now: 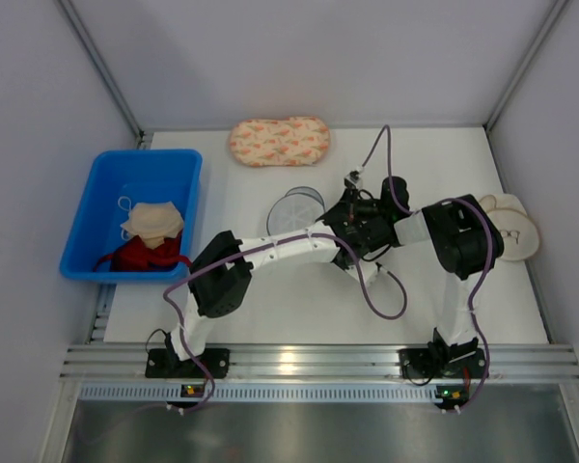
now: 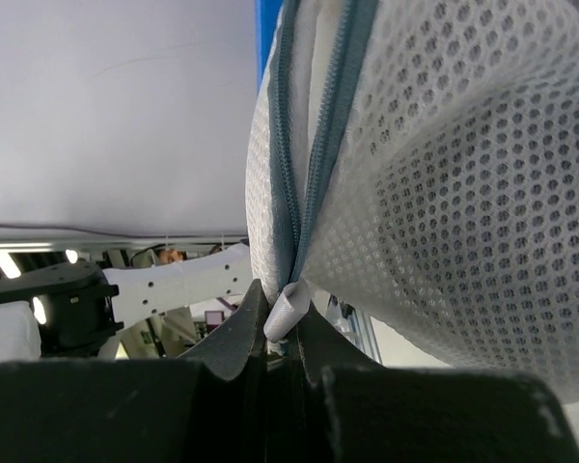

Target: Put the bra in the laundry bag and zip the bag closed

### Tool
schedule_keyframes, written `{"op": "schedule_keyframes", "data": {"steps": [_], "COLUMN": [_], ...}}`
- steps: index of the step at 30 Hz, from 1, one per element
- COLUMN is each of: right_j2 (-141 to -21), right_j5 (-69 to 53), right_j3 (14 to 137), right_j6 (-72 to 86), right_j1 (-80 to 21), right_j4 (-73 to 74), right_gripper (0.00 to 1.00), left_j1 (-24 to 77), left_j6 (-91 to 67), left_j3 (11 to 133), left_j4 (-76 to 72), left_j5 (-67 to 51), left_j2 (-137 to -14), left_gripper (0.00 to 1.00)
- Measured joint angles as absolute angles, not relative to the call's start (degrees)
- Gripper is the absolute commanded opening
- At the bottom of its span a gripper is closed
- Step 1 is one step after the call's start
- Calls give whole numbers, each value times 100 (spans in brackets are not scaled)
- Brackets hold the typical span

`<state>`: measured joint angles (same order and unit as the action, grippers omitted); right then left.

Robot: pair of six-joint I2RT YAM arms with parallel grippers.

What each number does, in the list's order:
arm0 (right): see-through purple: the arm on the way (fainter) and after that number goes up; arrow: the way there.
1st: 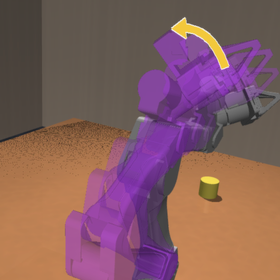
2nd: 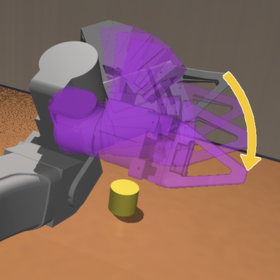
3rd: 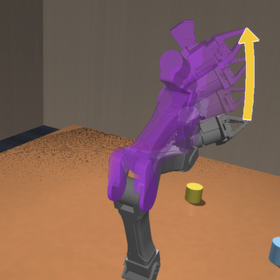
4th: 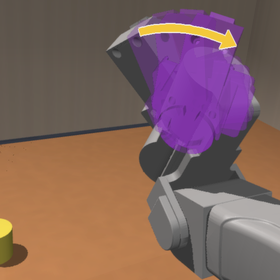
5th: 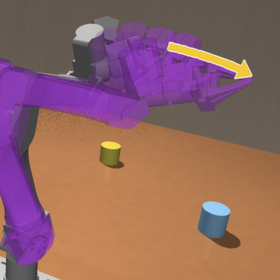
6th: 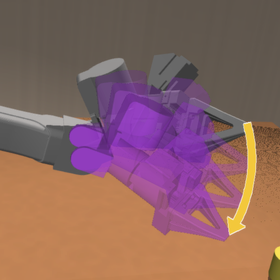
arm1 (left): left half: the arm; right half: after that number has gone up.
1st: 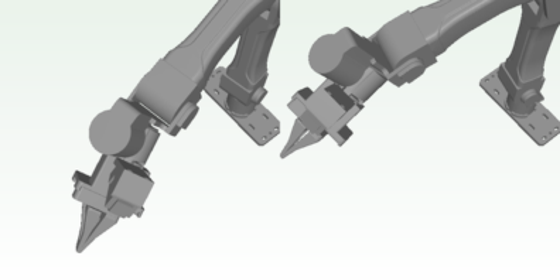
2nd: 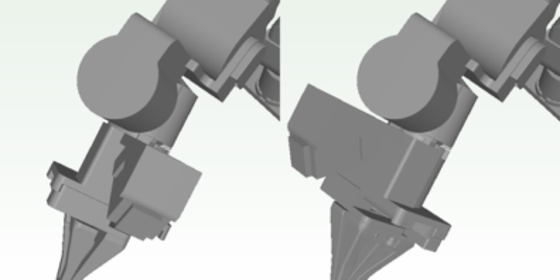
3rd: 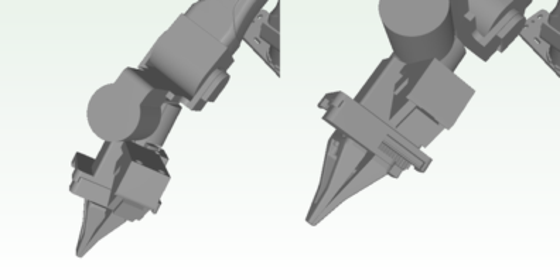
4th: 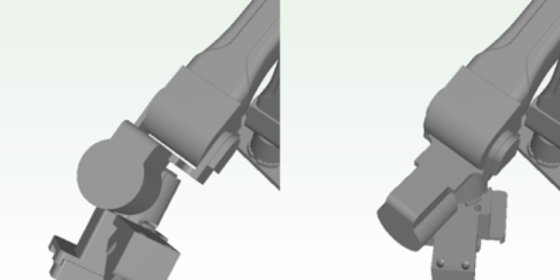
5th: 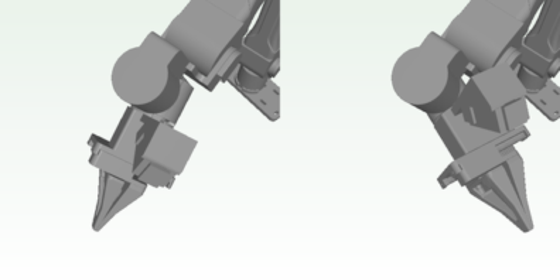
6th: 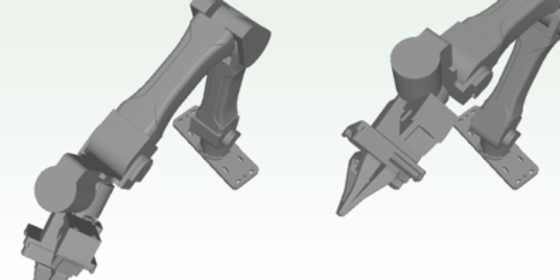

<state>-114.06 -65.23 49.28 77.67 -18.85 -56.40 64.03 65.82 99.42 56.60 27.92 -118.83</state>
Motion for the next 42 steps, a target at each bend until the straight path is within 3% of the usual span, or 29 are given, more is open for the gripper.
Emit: {"op": "schedule_keyframes", "data": {"steps": [15,21,25,27,29,30,33,35,38,39,40,42], "right_j2": [-11662,-11677,-11664,-11629,-11544,-11491,-11262,-11059,-10899,-10899,-10903,-10903], "right_j5": [-6764,-6893,-6661,-6578,-6484,-6442,-6366,-6320,-6307,-6302,-6298,-6313], "right_j3": [5290,5586,6029,6228,6455,6573,6827,6877,6917,6943,6947,6941], "right_j6": [7889,7126,6331,5878,5234,4890,3968,3496,2985,2860,2753,2635], "right_j1": [-1852,-1846,-1806,-1778,-1739,-1706,-1568,-1441,-1297,-1264,-1240,-1232], "right_j4": [-5669,-4584,-3474,-2893,-2021,-1584,-395,209,862,1007,1146,1374], "right_gripper": [0,0,32,42,46,46,25,24,39,44,51,56], "left_j1": [6696,6932,7000,7013,7002,6987,6938,6914,6908,6908,6908,6908], "left_j6": [6198,6025,5846,5789,5749,5728,5690,5688,5693,5697,5706,5697], "left_j3": [9518,9421,9461,9583,9747,9830,10154,10304,10481,10530,10575,10654], "left_j4": [6261,6416,6499,6560,6593,6593,6617,6622,6628,6622,6628,6626], "left_j5": [2265,2018,1865,1844,1848,1850,1868,1863,1863,1859,1850,1774], "left_j2": [-11454,-11264,-11275,-11321,-11397,-11441,-11620,-11690,-11773,-11795,-11817,-11834], "left_gripper": [0,0,0,0,0,0,0,0,13,24,30,41]}}
